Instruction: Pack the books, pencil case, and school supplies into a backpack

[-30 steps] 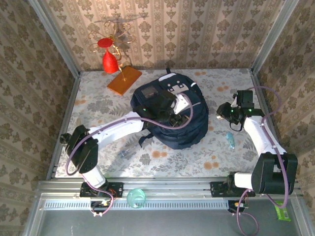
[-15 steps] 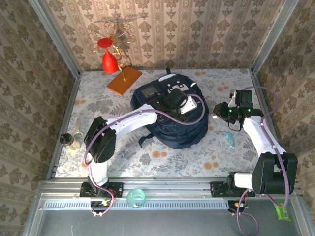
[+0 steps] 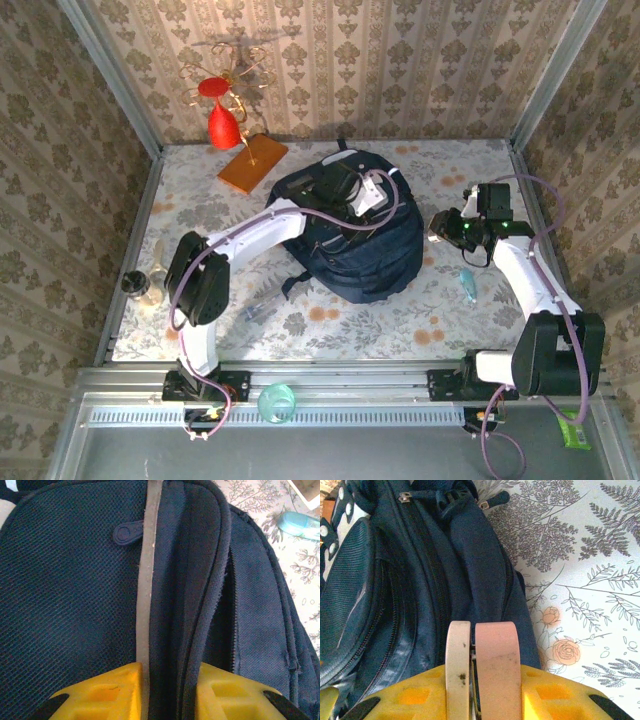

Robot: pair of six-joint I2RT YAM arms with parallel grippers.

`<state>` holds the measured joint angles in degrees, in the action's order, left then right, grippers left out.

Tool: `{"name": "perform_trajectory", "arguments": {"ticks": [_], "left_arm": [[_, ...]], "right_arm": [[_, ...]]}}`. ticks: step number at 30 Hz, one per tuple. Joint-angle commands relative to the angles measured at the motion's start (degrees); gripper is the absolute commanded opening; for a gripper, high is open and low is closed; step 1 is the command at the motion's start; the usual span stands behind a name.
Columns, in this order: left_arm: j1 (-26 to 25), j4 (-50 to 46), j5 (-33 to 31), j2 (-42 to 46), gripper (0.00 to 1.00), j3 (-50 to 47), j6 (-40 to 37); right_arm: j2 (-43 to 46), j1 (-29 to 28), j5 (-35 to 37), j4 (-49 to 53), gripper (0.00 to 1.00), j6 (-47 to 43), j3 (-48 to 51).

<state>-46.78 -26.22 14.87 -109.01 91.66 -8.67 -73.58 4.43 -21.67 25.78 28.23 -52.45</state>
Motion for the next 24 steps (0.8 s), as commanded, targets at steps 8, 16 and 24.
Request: {"name": "perform_trajectory", "arguments": {"ticks": [8,16,24], "left_arm": [[4.87,5.45,5.34,4.44,0.0,0.62,8.67],[8.58,14.53,10.96,8.49,0.0,0.73,21.45],[10.24,15.41,11.31,8.29,0.0,2.46,24.29]], "right_arm": [[6.09,-7.9,-4.87,-2.54,0.31,0.6,-0.03],[2.68,-21.86,1.52,-17.24,0.32,15.99,0.64],[-5.73,-27.89,15.78,-28.84,0.34,30.25,-0.97]]}}
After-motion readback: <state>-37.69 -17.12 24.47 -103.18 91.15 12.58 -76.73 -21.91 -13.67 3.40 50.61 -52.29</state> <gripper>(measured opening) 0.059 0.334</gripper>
